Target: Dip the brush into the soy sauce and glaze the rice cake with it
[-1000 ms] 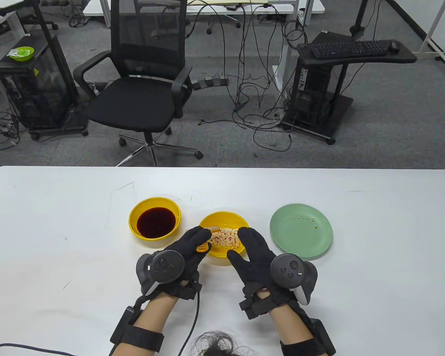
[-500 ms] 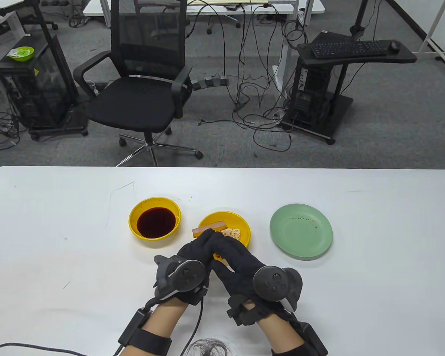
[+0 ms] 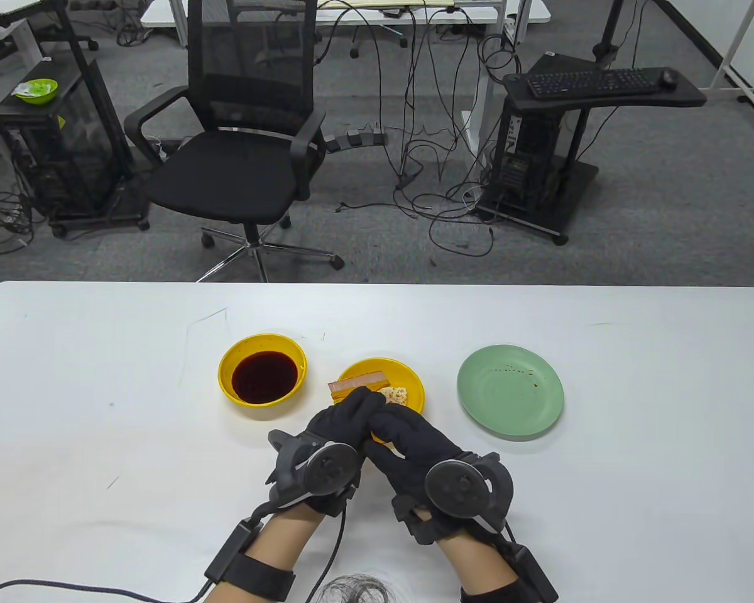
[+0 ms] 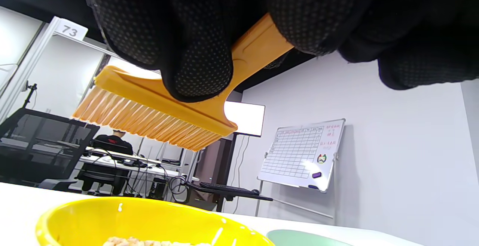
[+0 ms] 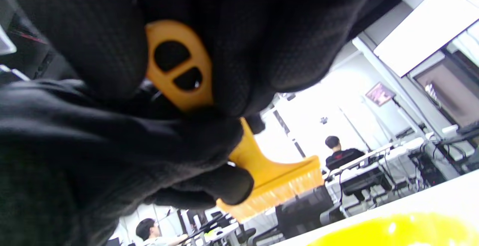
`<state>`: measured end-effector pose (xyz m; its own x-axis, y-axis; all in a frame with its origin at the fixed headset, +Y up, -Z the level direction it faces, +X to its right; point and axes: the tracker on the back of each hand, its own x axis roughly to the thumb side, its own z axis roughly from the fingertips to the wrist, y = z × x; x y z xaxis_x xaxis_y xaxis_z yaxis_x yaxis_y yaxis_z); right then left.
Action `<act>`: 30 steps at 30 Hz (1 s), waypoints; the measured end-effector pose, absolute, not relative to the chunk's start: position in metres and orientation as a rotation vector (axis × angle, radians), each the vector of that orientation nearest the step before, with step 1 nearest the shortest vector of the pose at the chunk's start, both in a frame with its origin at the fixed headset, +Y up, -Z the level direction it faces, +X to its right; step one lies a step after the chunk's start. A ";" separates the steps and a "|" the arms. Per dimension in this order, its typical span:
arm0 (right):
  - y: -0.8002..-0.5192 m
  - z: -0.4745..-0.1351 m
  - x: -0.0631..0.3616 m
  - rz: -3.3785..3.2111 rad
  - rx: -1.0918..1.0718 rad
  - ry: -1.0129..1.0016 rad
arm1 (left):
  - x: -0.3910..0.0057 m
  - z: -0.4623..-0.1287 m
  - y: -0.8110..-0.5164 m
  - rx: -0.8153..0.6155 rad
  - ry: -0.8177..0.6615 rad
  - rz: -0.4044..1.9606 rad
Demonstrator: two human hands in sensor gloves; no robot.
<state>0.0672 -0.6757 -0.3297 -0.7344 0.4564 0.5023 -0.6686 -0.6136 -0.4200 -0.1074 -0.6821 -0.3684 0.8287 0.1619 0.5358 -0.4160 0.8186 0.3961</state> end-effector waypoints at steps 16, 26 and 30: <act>-0.681 -0.353 0.173 2.515 -0.073 -1.024 | -0.239 -0.374 -0.678 0.468 -0.253 0.430; -0.706 -0.365 0.196 2.647 -0.252 -0.891 | -0.309 -0.357 -0.699 0.484 -0.090 0.484; -0.714 -0.369 0.196 2.697 -0.282 -0.809 | -0.314 -0.354 -0.709 0.481 -0.081 0.477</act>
<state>0.1963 -0.7141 -0.3690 -0.9323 0.3483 -0.0978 -0.2369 -0.7920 -0.5628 -0.3142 -0.7089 -0.3545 0.8875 0.4222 0.1848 -0.4595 0.7793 0.4261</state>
